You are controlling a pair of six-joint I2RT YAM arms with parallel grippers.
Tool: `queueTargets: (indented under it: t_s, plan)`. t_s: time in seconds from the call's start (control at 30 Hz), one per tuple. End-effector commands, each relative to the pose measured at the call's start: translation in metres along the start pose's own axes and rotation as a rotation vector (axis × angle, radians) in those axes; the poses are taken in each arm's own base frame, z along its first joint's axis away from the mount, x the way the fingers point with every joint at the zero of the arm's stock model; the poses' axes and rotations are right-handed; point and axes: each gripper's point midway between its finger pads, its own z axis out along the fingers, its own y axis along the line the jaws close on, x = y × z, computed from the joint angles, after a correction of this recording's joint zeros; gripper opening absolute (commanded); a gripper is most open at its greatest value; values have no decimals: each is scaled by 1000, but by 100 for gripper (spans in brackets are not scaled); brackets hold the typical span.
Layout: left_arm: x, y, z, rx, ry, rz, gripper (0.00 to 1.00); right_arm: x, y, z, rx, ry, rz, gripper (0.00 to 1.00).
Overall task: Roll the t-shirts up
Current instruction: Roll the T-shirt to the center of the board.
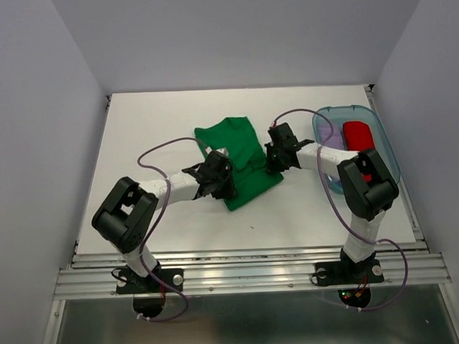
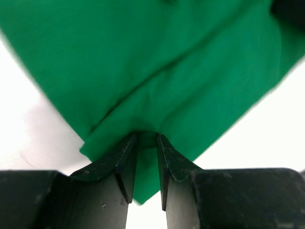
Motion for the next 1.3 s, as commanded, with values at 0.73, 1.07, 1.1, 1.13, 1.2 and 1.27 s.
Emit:
queueTargets:
  t_s: [0.73,1.07,1.1,1.13,1.2,1.27]
  plan:
    - [-24,-56,-67,-25,-98,162,4,-97,34,-60,-63,-180,-40,12]
    - [-118,-31,-40,-98,-203,107,0,-40,31,-57,-110,-39,87,9]
    - [-119,-24,-29,-126,-189,105,0,-35,27,-55,-94,-31,88,9]
    - [-128,-24,-26,-133,-206,106,0,-34,25,-54,-87,-34,90,9]
    - [-135,-11,-12,-162,-197,90,0,-34,22,-51,-69,-33,85,9]
    - [-143,-5,-2,-166,-197,81,0,-34,21,-44,-58,-23,79,9]
